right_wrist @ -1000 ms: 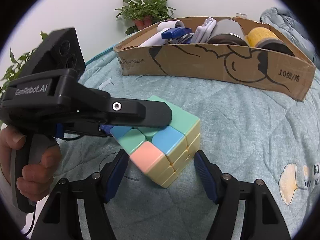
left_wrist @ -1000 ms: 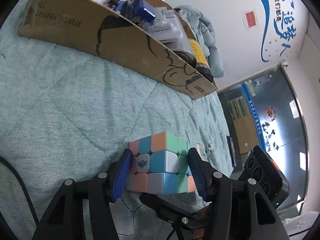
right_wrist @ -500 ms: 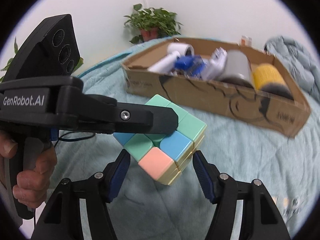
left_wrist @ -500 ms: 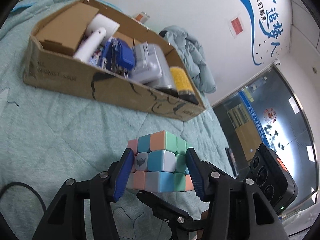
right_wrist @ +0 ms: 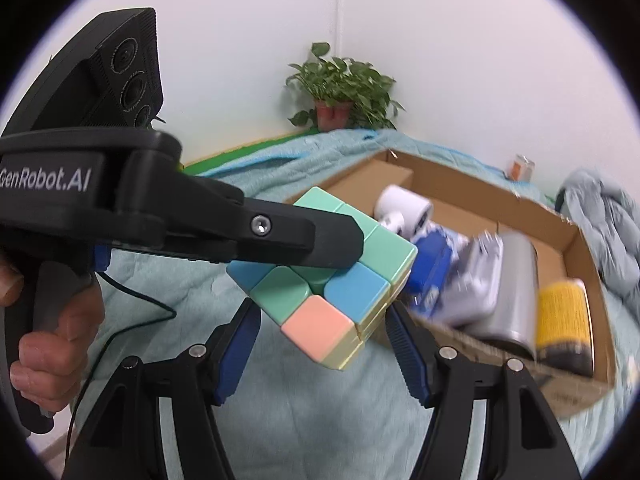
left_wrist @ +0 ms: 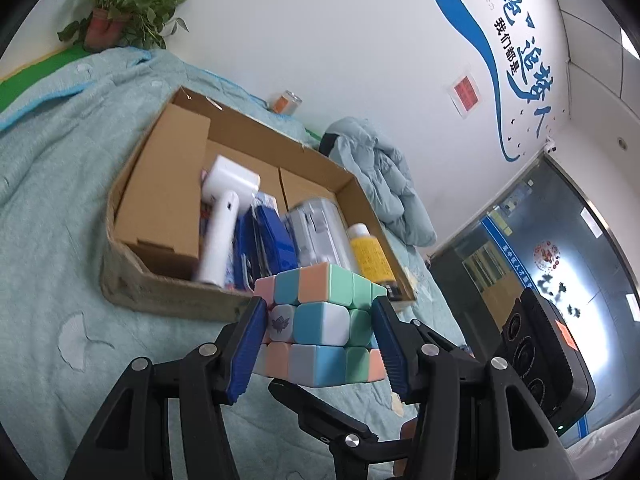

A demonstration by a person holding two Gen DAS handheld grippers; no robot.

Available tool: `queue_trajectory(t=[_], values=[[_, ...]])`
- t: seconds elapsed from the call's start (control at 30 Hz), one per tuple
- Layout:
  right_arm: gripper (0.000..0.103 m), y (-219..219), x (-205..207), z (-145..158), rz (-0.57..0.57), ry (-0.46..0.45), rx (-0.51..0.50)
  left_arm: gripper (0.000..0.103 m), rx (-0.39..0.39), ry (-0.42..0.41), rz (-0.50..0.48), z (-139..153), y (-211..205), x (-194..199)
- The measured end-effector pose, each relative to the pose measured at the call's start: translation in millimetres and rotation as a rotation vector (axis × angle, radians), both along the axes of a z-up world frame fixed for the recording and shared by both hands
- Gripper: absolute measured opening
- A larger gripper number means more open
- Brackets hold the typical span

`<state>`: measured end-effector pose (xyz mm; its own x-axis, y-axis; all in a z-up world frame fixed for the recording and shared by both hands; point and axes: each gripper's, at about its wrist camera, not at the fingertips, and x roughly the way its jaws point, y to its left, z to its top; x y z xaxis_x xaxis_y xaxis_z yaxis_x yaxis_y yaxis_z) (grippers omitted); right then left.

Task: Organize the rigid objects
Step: 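Lift the cube with both grippers and carry it over the box, then lower the cube into the box beside the hair dryer and open both grippers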

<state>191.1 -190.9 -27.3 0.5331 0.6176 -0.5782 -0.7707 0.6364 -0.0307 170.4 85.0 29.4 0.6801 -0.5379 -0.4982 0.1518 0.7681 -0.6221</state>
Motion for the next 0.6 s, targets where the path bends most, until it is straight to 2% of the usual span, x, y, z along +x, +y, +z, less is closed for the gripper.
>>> queue_trajectory(t=[0.2,0.3,0.4,0.5,0.6], values=[[0.064,17,26,7,0.022,-0.008,0.01,0.051,0.029,-0.014,0.01,11,15,29],[0.064,24,44,8,0.03,0.012,0.007,0.051,0.045,0.004,0.023,10,19,52],[0.064,28,69,4,0.051,0.071,0.017,0.051,0.088,0.038,0.044,4,18,80],[0.064,36,97,-5,0.061,0.149,0.007,0.051,0.109,0.104,0.04,-9,19,114],[0.063,38,121,-11,0.066,0.22,0.007,0.049,0.117,0.127,0.047,-18,21,132]])
